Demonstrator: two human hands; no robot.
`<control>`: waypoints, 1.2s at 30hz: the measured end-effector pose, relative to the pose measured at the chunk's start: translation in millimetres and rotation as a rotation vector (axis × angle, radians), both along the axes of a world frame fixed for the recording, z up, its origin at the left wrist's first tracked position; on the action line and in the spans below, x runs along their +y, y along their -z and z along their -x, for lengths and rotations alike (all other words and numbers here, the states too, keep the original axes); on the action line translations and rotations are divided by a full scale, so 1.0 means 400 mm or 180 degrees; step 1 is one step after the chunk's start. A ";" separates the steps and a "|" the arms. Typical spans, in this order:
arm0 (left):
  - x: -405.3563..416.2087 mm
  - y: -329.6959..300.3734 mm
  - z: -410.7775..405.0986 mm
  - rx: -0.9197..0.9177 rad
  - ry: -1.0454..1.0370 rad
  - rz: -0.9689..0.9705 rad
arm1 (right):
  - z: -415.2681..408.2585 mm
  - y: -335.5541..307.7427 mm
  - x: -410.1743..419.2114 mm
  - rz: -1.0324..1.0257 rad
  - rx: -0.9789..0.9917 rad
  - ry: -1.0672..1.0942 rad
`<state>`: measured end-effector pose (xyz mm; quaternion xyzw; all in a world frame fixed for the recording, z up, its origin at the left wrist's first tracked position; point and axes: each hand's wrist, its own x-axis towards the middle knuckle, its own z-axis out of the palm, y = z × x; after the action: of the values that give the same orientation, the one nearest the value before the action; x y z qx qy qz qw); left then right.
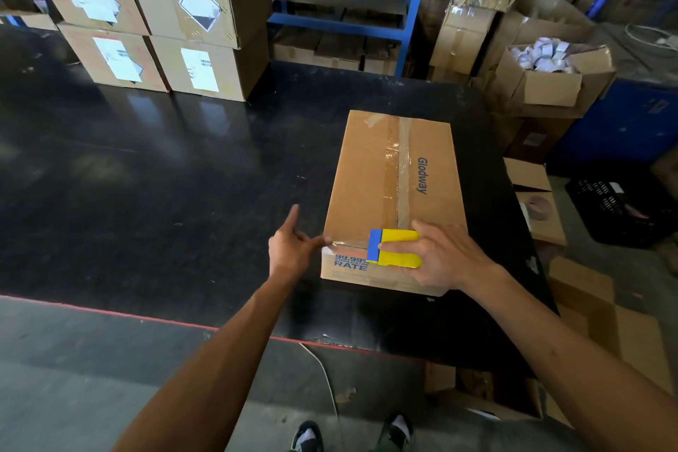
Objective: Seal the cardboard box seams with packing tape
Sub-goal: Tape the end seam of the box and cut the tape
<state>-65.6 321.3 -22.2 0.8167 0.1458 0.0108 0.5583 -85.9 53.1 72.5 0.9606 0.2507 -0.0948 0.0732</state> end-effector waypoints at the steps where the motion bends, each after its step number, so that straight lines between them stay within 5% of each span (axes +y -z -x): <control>1: 0.016 0.007 -0.002 -0.0216 0.0187 -0.0282 | -0.001 -0.002 0.002 -0.0012 0.0005 0.0018; 6: 0.062 0.051 0.001 -0.2120 0.1259 -0.1988 | 0.000 -0.003 0.006 0.0047 0.0039 0.0056; 10: 0.016 0.028 -0.039 -0.3178 0.2304 -0.2501 | 0.001 -0.013 0.012 0.0079 0.0051 0.0011; 13: 0.018 0.050 -0.077 -0.2929 0.2875 -0.2806 | 0.000 -0.018 0.019 0.0055 0.0058 -0.0019; 20: 0.051 0.092 -0.094 -0.2350 0.3134 -0.2418 | -0.005 -0.021 0.033 0.0204 0.0025 -0.0095; 36: 0.045 0.086 -0.101 -0.2452 0.3144 -0.2414 | 0.028 -0.056 -0.126 0.0541 0.0128 -0.0055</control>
<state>-25.3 339.4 -56.7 0.8626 -0.4599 0.0940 0.1886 -97.2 2.5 94.8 0.9466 0.2514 -0.1344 0.1503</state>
